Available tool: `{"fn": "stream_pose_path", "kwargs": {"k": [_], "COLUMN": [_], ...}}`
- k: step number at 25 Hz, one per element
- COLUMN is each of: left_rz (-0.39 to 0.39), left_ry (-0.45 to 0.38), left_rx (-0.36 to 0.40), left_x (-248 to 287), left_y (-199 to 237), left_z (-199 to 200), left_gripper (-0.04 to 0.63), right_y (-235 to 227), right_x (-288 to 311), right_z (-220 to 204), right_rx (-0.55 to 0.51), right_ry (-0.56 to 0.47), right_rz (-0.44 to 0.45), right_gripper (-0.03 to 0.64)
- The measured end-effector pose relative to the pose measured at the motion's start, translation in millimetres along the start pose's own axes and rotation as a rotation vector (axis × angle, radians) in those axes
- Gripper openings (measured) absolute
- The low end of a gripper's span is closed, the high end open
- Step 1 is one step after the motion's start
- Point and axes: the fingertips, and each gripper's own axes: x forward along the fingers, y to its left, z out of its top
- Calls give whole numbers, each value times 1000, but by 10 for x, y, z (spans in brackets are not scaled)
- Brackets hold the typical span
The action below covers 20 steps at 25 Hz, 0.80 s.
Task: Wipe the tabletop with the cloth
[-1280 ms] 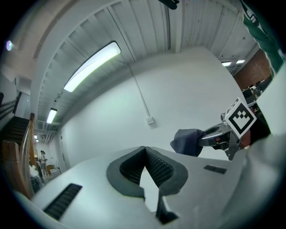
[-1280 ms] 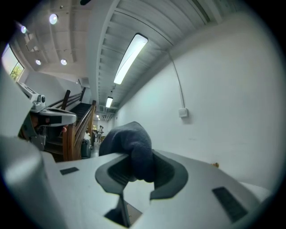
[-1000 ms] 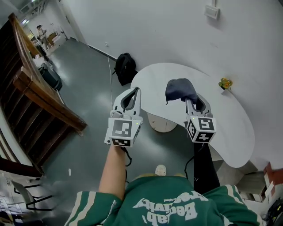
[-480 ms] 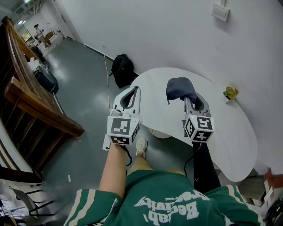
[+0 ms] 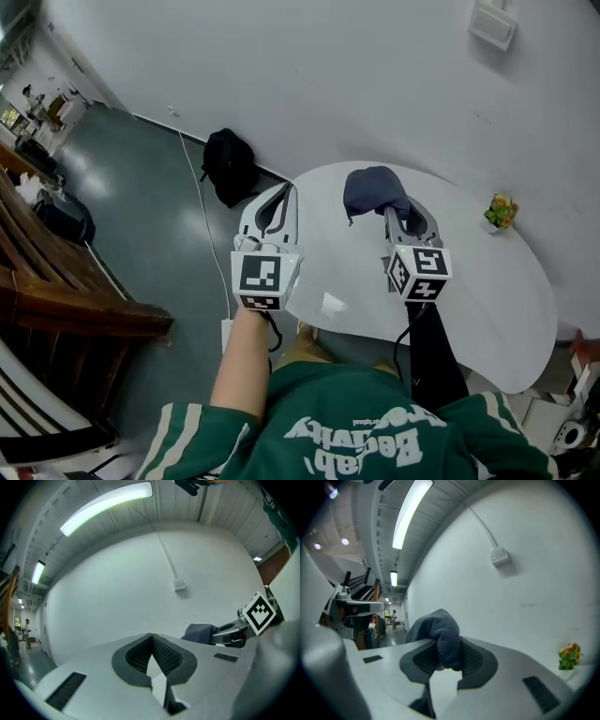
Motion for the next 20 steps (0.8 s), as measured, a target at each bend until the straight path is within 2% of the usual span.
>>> {"fn": "stream_pose_path", "kwargs": {"k": [4,8,13,20], "left_rz": [-101,-167,-234,-281], "left_ry": [40,100,154,192], "left_rx": [-10,-33,-73,-108], "left_x": [755,1379,1788,2201], "left_y": [420,754,914,986], "left_z": [-349,-832,-1377,-1935], "left_gripper": [0,0,0,0], "right_y": [-14,17,89,112], "right_x": [840,1593,2125,2685], "right_z": [-161,-531,-1142,-1737], "right_rx": [36,46,68,115], "right_ry": [87,194,328,435], "right_rz": [-65,-114,-162,-197], "right_gripper": [98,98,98,97]}}
